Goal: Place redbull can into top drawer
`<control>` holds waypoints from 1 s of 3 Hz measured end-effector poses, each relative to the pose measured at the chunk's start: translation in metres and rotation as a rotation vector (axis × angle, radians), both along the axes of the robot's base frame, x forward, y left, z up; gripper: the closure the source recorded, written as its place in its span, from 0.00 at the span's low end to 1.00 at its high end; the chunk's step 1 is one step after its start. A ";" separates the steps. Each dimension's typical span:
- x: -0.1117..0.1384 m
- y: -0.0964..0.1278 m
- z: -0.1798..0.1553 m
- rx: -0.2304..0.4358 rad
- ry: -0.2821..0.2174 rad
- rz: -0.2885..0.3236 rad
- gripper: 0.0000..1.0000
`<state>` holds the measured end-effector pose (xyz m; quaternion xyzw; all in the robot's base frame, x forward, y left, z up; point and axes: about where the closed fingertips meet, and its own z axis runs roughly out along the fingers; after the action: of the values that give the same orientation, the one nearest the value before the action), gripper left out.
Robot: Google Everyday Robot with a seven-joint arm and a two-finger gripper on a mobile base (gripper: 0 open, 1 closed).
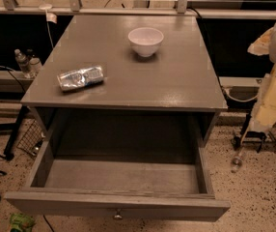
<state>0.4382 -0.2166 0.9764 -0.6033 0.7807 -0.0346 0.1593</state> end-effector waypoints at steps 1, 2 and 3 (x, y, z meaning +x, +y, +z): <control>0.000 0.000 0.000 0.000 0.000 0.000 0.00; 0.016 0.037 0.001 0.005 0.017 0.137 0.00; 0.047 0.124 -0.004 -0.035 0.018 0.396 0.00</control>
Offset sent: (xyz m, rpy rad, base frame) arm 0.0393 0.0929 -0.0003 0.0104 0.0711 0.3665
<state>0.4848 -0.0925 0.9727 -0.7481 0.6473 -0.0108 0.1455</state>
